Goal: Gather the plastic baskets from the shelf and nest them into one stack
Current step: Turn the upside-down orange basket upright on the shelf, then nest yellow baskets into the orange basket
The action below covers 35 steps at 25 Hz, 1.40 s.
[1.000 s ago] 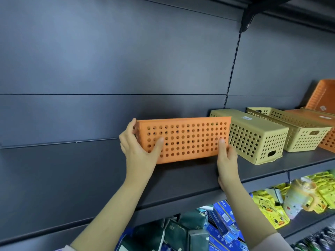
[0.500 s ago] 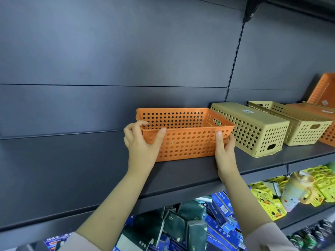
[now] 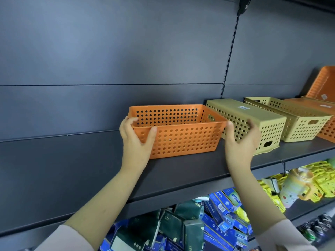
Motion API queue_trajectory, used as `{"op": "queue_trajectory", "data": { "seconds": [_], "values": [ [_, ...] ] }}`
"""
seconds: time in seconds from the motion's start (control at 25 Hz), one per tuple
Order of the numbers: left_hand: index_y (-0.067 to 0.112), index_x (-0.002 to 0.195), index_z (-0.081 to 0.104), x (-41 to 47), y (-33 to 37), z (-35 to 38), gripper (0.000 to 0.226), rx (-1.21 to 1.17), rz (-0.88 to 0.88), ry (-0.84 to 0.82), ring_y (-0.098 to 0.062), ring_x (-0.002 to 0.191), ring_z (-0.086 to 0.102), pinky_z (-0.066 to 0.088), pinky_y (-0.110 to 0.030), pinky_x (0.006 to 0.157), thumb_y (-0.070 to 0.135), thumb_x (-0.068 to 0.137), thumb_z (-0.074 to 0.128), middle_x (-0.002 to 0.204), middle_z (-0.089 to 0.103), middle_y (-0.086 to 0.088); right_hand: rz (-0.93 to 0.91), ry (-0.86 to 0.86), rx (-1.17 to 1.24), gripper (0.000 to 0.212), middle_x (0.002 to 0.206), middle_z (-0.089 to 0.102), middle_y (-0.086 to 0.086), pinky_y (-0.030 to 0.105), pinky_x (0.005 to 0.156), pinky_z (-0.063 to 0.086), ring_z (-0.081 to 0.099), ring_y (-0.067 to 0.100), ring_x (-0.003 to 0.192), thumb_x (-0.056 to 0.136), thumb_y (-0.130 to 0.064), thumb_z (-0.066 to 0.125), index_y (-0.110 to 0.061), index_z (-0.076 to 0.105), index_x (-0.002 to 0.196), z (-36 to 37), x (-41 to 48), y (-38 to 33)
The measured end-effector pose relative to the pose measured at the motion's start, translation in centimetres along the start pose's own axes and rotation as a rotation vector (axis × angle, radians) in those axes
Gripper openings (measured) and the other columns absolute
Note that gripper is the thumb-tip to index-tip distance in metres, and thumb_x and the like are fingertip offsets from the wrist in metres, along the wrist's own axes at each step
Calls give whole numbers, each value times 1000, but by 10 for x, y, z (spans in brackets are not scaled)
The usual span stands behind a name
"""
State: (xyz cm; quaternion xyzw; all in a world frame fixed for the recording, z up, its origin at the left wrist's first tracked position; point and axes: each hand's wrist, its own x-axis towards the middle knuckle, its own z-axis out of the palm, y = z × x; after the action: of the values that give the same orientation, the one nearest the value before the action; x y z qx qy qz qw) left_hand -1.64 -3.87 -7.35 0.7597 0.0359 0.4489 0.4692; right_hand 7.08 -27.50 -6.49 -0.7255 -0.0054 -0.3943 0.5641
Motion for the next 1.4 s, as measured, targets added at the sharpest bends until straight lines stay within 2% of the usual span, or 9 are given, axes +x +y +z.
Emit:
{"op": "queue_trajectory", "data": {
  "seconds": [0.16,0.36,0.52,0.6,0.72,0.88,1.0,1.12,1.4],
  "values": [
    [38,135,28,4,-8,0,53,-25,-44,-55,-17,134,44,39,-37,110,50,92,56,151,34,-3,107,32,-216,99,160,19,21,49,115,16,16,34,148,78,-69,49,-10,23,153,-26,45,39],
    [27,136,34,3,4,20,44,-178,-171,71,17,97,57,42,-15,84,44,99,49,123,53,19,365,-31,-207,110,165,9,14,53,118,7,5,34,151,75,-79,49,-18,8,157,-41,94,69],
    [32,130,43,4,23,52,47,-123,-244,259,-16,127,51,41,-43,106,51,89,57,140,47,2,467,-68,-145,106,161,25,10,54,117,15,22,37,146,70,-86,43,-22,21,152,-50,110,88],
    [24,136,45,4,28,67,54,191,-91,313,-31,144,31,23,-55,117,46,89,59,155,33,-11,465,-100,-107,110,155,35,10,53,114,19,32,36,141,61,-91,39,-23,28,146,-51,113,92],
    [15,126,60,5,44,91,43,610,325,243,-41,147,21,1,-51,121,38,90,61,154,38,-16,463,-123,-61,107,151,40,13,52,112,22,38,37,136,61,-90,41,-21,31,142,-52,116,95],
    [12,118,70,-8,64,153,43,838,708,4,-40,145,25,9,-52,122,43,90,59,147,51,-15,465,-104,-9,96,142,47,16,51,109,30,39,38,132,66,-86,44,-15,44,130,-67,132,110],
    [15,130,64,-16,79,206,49,793,718,-129,-38,145,33,20,-52,120,44,90,58,150,49,-14,427,-288,-75,103,141,50,17,53,111,28,40,39,133,67,-92,26,-17,48,134,-77,142,120],
    [23,144,49,-19,85,247,62,858,659,-224,-35,145,35,18,-56,119,53,90,51,152,47,-9,329,-460,-179,77,133,56,15,49,108,23,45,38,130,84,-79,22,-20,47,127,-81,138,121],
    [24,137,54,-26,75,261,63,777,615,-151,-24,139,45,6,-52,121,56,84,62,141,57,3,154,-398,-334,87,127,62,10,49,104,35,53,34,120,78,-82,10,-27,37,140,-75,123,132]
  ]
}}
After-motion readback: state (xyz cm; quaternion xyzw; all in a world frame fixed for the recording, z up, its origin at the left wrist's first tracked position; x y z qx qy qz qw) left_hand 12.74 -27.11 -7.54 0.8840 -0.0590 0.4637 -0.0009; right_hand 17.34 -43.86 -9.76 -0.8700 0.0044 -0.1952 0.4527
